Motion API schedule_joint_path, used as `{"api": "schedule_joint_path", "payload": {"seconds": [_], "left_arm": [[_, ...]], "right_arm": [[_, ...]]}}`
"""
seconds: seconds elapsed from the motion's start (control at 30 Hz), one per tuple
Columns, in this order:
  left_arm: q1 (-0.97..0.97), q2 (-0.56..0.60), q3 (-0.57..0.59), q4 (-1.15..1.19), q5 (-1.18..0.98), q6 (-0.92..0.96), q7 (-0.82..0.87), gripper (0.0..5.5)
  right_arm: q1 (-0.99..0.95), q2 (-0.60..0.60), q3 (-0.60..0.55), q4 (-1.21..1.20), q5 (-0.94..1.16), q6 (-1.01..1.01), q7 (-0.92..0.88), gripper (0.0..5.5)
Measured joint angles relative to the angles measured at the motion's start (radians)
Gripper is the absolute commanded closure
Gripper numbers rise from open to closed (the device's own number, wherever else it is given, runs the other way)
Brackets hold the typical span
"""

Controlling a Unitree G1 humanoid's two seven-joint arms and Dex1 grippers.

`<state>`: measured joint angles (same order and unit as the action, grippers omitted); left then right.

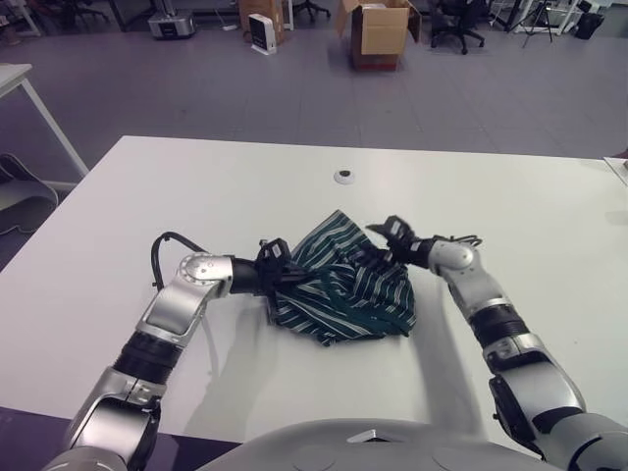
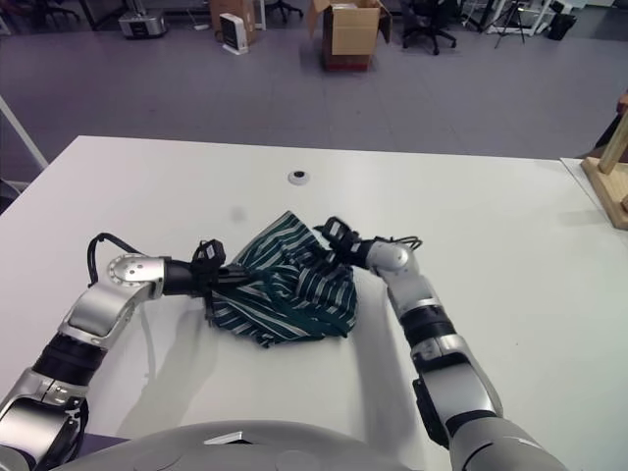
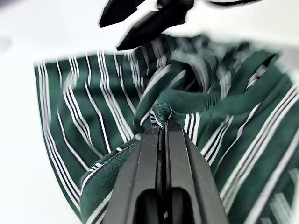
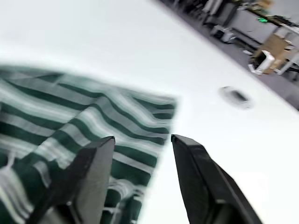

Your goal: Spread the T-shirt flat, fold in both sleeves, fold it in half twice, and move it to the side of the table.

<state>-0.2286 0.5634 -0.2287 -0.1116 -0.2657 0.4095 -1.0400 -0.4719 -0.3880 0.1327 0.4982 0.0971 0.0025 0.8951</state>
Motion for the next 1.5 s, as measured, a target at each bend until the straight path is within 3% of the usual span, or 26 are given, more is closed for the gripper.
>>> {"api": "schedule_joint_path", "payload": {"seconds": [0.2, 0.33, 0.5, 0.6, 0.87, 1.07, 1.13, 1.3, 1.5], "left_arm": [[0.104, 0.078, 0.1, -0.187, -0.086, 0.065, -0.001, 5.49], [0.169, 0.108, 0.129, -0.277, -0.129, 0.102, 0.001, 5.49], [0.204, 0.15, 0.159, -0.319, -0.16, 0.13, 0.003, 5.49], [0.221, 0.174, 0.187, -0.321, -0.174, 0.137, 0.002, 5.5], [0.225, 0.187, 0.202, -0.322, -0.193, 0.137, 0.009, 5.5], [0.229, 0.197, 0.249, -0.318, -0.21, 0.136, 0.021, 5.5], [0.183, 0.184, 0.289, -0.298, -0.24, 0.13, 0.046, 5.5], [-0.171, 0.115, 0.439, -0.249, -0.389, 0.124, 0.161, 5.5], [-0.469, 0.111, 0.453, -0.086, -0.348, 0.056, 0.224, 5.5]], "right_arm": [[0.177, -0.429, 0.013, -0.358, 0.096, 0.071, 0.518, 3.24], [0.304, -0.525, 0.074, -0.532, 0.045, -0.075, 0.607, 3.24], [0.321, -0.454, 0.148, -0.5, -0.113, -0.294, 0.457, 3.24], [0.326, -0.453, 0.185, -0.482, -0.185, -0.339, 0.416, 3.8], [0.321, -0.397, 0.201, -0.467, -0.193, -0.289, 0.339, 5.23], [0.302, -0.381, 0.178, -0.476, -0.067, -0.157, 0.37, 5.46], [0.231, -0.373, 0.144, -0.462, 0.003, -0.093, 0.386, 5.46], [-0.155, -0.356, -0.041, -0.346, 0.272, 0.207, 0.445, 5.46], [-0.489, -0.286, -0.098, -0.079, 0.252, 0.227, 0.329, 5.46]]}}
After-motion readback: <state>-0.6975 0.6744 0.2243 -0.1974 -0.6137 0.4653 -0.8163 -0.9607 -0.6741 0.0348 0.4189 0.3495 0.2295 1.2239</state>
